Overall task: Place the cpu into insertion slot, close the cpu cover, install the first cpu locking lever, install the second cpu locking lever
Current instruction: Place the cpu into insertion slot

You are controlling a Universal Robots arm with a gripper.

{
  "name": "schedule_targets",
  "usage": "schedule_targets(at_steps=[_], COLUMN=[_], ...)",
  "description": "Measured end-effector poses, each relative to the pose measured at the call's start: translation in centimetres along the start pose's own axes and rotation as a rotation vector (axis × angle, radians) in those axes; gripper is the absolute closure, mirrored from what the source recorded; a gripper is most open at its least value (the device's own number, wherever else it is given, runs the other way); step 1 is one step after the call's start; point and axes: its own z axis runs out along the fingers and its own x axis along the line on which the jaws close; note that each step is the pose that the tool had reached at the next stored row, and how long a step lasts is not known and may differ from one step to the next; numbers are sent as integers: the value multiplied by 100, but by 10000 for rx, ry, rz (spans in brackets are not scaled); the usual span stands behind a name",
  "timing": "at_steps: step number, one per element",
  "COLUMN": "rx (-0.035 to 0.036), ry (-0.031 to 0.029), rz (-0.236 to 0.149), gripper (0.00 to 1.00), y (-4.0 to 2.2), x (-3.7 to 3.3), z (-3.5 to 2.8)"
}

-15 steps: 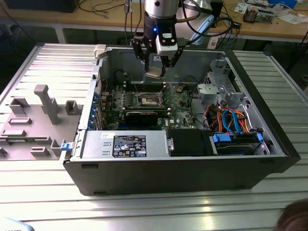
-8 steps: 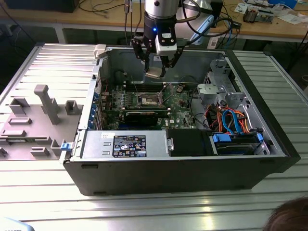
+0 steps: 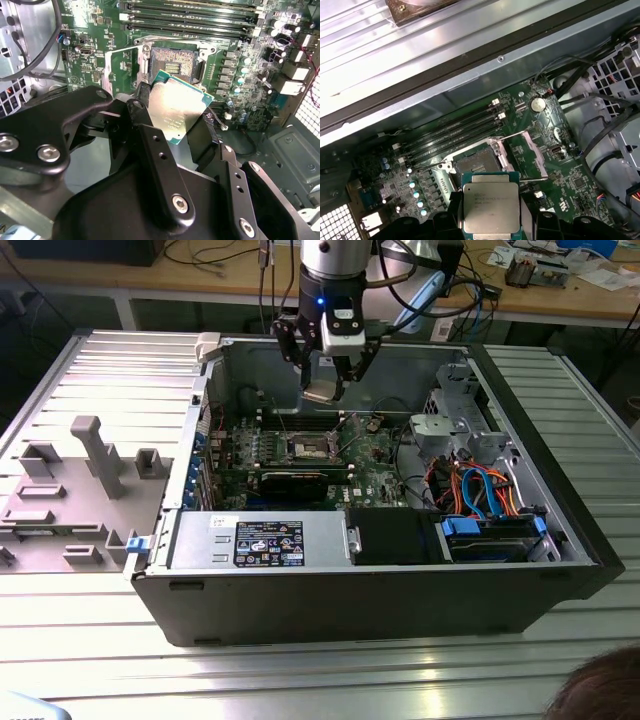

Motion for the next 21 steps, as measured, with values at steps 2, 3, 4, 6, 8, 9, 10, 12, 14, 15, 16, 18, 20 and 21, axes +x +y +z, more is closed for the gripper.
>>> schedule_targets(at_steps=[2, 3, 4, 6, 8, 9, 10, 12, 14, 15, 16, 18, 20, 21], rx=[7, 7, 8, 10, 11, 12, 12, 15, 17, 18, 19, 21, 23, 25], ry=[-10, -11, -14, -18, -21, -23, -24, -29, -35, -36, -38, -42, -45, -46], rz=[135, 157, 192, 245, 293, 329, 350, 428, 507, 528, 551, 610, 652, 673], gripper=[45, 45, 45, 45, 45, 45, 45, 45, 45, 45, 45, 45, 45, 45], y=[0, 0, 0, 0, 0, 0, 0, 0, 0, 0, 0, 0, 0, 0], x=[0, 0, 0, 0, 0, 0, 0, 0, 0, 0, 0, 0, 0, 0], z=[1, 1, 1, 1, 2, 2, 2, 2, 3, 3, 3, 3, 3, 3])
